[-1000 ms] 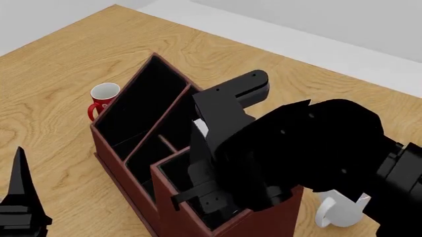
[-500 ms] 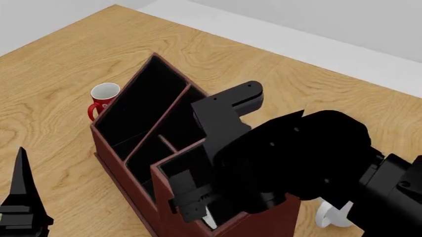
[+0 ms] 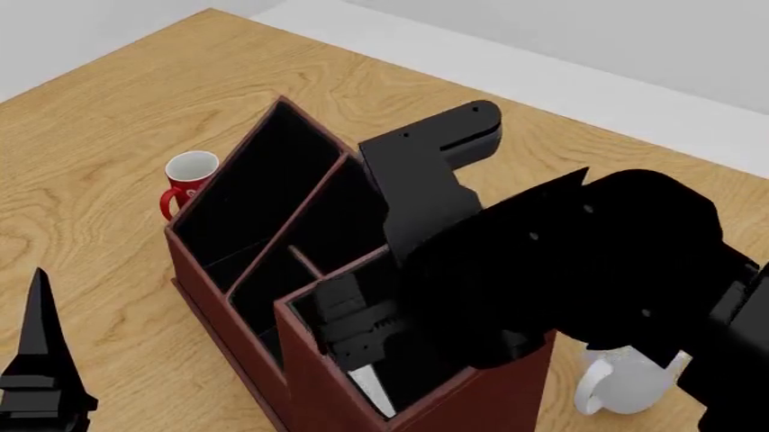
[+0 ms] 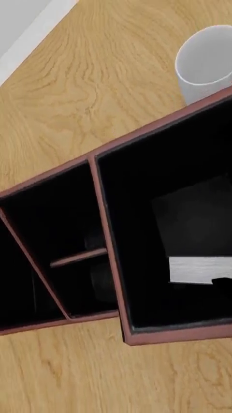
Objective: Pick up the book and place it in the right compartment of the caddy.
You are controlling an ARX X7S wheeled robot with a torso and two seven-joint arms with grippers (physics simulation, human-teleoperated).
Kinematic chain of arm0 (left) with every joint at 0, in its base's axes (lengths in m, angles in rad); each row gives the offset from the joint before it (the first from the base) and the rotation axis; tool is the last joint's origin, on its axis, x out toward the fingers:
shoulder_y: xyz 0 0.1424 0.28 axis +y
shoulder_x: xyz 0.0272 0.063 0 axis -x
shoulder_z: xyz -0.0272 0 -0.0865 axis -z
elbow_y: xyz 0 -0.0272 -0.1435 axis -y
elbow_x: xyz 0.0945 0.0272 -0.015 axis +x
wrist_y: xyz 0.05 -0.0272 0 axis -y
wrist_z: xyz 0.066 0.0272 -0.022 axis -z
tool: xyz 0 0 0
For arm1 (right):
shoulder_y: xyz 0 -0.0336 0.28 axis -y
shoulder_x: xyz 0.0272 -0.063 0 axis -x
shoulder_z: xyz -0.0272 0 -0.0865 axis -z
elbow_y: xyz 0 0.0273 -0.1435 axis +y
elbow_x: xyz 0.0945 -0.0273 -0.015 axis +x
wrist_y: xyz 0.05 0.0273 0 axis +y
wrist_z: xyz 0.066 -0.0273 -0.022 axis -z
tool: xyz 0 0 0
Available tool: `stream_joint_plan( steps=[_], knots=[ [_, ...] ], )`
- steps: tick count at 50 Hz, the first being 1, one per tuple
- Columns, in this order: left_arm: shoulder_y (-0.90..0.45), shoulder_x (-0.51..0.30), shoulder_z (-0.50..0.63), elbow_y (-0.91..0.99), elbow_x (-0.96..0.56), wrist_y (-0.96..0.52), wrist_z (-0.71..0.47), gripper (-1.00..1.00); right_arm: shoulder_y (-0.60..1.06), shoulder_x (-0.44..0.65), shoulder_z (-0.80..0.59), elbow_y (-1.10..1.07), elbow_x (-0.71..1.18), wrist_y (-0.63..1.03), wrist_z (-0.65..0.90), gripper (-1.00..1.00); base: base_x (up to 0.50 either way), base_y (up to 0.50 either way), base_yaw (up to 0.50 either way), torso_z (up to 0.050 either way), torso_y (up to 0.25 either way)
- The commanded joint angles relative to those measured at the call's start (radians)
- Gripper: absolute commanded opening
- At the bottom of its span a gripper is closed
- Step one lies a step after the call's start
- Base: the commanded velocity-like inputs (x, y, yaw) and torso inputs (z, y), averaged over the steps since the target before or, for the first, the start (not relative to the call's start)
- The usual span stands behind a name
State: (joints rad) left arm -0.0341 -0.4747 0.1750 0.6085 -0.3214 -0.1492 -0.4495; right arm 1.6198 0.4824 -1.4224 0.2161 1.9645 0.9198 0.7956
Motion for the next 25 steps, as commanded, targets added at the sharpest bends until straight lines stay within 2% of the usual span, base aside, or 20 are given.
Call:
stream_joint_plan(
  steps=[1, 25],
  knots=[
    [0.001, -0.002, 0.002, 0.002, 0.0, 0.0, -0.003, 1.0, 0.037, 0.051, 0.042, -0.078, 0.012, -0.024, 0.038, 1.0, 0.0, 0.0, 0.0, 0.0, 0.0],
    [-0.001, -0.005, 0.002, -0.001, -0.005, 0.004, -0.004, 1.0, 0.066, 0.151, 0.146, -0.273, -0.077, -0.147, 0.059, 1.0, 0.0, 0.0, 0.0, 0.0, 0.0]
  ],
)
